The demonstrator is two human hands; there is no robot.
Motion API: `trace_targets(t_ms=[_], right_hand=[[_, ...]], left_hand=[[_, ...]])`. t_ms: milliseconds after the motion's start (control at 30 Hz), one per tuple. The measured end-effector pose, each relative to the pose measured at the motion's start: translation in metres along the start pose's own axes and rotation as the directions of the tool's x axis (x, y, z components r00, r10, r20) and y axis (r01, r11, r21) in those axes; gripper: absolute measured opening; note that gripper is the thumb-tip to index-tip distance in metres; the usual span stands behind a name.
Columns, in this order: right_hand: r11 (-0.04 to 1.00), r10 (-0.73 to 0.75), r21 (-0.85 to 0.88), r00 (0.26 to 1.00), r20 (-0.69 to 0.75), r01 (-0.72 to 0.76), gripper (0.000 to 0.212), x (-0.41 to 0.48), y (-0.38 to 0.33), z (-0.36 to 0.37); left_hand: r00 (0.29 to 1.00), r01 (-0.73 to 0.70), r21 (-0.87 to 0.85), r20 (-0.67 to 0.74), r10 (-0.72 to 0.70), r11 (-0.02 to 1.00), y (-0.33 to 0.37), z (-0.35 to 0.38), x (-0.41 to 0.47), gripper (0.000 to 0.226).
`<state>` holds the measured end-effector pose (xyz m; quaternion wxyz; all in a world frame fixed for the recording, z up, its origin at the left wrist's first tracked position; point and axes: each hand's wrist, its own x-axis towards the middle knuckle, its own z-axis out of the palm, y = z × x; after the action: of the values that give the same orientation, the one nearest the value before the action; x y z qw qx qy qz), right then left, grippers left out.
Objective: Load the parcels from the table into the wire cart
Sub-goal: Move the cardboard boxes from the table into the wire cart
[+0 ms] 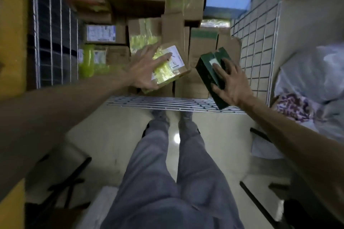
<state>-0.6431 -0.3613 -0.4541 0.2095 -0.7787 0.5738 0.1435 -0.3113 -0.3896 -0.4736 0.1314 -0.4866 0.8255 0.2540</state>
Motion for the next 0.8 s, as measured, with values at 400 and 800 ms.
trace_targets(t_ms=[400,800], right_hand=[[0.933,-0.359,0.051,0.918,0.168,0.355,0.104,0.060,0.049,0.040],[0.880,-0.472,0.081,0.844,0.254,0.468,0.102,0.076,0.046,0.073]], left_hand=[[0.966,-0.256,0.150,0.060,0.250,0.955,-0.025,0.043,0.000,0.139],[0.941,-0.278,0.087,0.227,0.252,0.957,-0.016,0.088,0.023,0.144]])
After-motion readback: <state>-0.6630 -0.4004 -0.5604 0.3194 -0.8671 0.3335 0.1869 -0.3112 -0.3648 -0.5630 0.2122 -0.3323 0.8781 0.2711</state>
